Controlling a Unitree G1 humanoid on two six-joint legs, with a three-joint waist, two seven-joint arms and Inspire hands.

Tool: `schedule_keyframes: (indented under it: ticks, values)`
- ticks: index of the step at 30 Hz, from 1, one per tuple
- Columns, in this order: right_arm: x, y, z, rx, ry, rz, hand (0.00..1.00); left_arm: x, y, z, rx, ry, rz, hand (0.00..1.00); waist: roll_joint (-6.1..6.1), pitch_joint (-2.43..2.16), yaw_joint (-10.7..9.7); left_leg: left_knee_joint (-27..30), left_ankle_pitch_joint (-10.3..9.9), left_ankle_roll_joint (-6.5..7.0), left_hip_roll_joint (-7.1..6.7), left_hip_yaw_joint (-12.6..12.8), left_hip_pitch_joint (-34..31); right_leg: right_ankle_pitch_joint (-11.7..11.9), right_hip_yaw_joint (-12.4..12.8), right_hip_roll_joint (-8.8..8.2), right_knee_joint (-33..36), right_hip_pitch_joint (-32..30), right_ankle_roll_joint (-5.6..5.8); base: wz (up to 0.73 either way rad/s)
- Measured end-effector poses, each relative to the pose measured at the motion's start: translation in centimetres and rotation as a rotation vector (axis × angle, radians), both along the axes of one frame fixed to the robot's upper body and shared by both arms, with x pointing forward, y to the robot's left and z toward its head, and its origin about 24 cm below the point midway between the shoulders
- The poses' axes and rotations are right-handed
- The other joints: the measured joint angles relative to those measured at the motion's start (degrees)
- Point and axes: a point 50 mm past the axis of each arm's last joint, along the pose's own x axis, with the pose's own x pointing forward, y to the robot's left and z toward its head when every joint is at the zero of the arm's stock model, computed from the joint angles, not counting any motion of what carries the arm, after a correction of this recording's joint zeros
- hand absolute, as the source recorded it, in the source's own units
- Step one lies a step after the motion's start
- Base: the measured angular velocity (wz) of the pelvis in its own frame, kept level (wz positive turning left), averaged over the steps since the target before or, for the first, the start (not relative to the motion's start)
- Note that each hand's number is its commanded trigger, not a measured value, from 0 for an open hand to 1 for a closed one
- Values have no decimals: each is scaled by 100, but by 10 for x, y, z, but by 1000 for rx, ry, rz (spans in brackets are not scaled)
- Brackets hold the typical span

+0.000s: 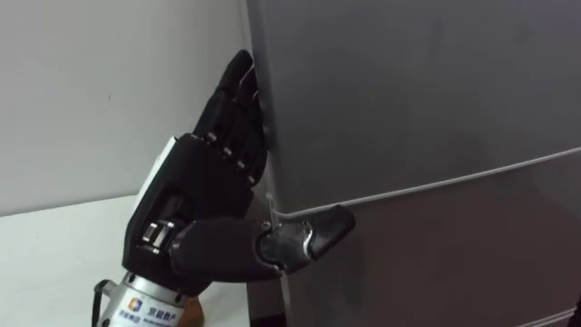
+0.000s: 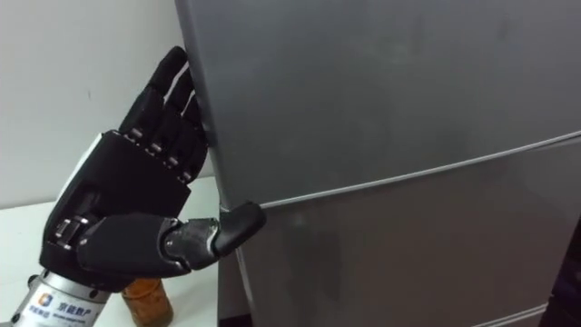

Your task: Put the bottle in the upper fridge

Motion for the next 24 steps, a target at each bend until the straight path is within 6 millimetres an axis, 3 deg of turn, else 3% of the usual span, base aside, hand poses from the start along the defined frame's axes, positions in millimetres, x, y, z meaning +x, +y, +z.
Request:
schedule_keyframes:
  ticks: [8,10,12,18,24]
  values:
    - [1,0,0,4,11,14,0,0,-2,-1,8,2,-19,1,-9,12,12,-23,0,1,2,25,68,0,4,-2,10,7,0,0]
    - [2,-1,0,2,12,26,0,0,-2,-1,9,0,-23,64,-3,9,18,-23,0,1,4,26,66,0,3,-2,13,6,0,0]
    - [3,-2,1,-3,13,41,0,0,-2,-1,12,2,-22,100,12,5,25,-26,0,1,7,24,70,0,-3,-3,47,-3,1,0]
    - [1,-3,0,-5,19,41,0,2,6,-2,8,12,10,100,51,-19,156,-35,0,1,4,17,73,1,-10,-10,47,4,2,1]
    - [3,-1,0,-4,18,61,0,1,4,-2,-37,18,-38,100,57,-14,152,-37,-5,10,2,19,66,2,-9,-22,50,17,3,0]
